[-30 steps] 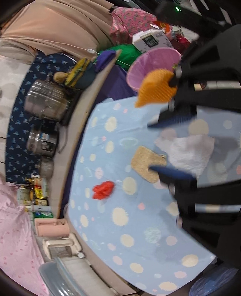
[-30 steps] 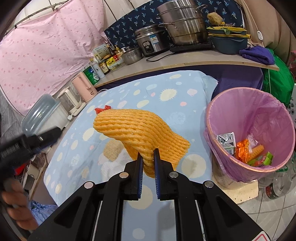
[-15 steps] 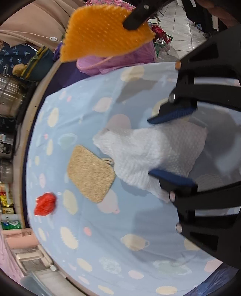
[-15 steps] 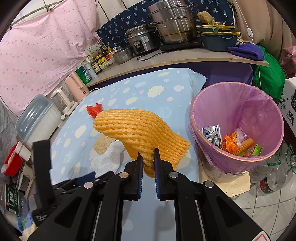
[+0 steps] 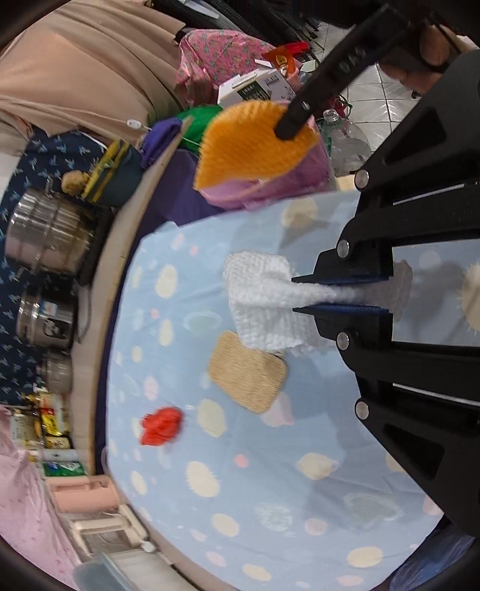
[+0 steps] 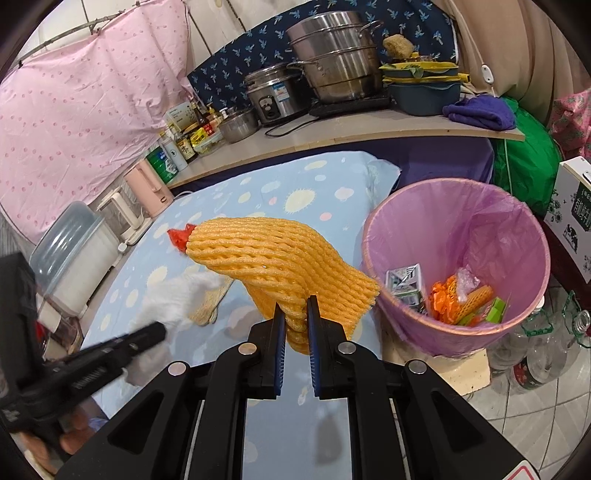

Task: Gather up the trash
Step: 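Carry the foam net and tissue over the bin and release both inside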

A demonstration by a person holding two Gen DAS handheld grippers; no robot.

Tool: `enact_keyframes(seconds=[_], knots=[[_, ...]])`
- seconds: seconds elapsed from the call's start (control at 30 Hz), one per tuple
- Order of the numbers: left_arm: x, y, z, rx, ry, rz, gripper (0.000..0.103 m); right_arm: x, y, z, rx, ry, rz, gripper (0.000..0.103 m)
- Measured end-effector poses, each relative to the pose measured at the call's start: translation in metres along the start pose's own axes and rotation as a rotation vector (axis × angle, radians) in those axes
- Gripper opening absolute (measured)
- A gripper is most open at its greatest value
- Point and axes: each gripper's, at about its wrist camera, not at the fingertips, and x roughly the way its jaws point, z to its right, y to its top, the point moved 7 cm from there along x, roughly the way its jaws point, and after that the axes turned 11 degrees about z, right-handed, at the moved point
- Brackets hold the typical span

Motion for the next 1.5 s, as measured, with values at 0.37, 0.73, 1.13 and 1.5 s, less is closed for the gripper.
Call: enact_keyframes(seconds=[0.37,0.73,1.13,1.5], knots=[[0.027,0.051,0.101,0.104,-0.150,0.057,0.008,-0.006,0.035,0.077,0.080,-0.141,0.086,0.011],[0.101,0.029,0.181,0.188,-0.232,-0.030,0.008,0.024,0.043,0.153,0.148,-0.256,0.082,0.011],[0.158,0.009,0.202,0.226,-0.220,-0.108,0.018,0.047,0.033,0.193,0.223,-0.317,0.073,0.037],[0.154,0.016,0.196,0.229,-0.180,-0.062,0.049,0.043,0.040,0.188,0.216,-0.313,0.090,0.040]])
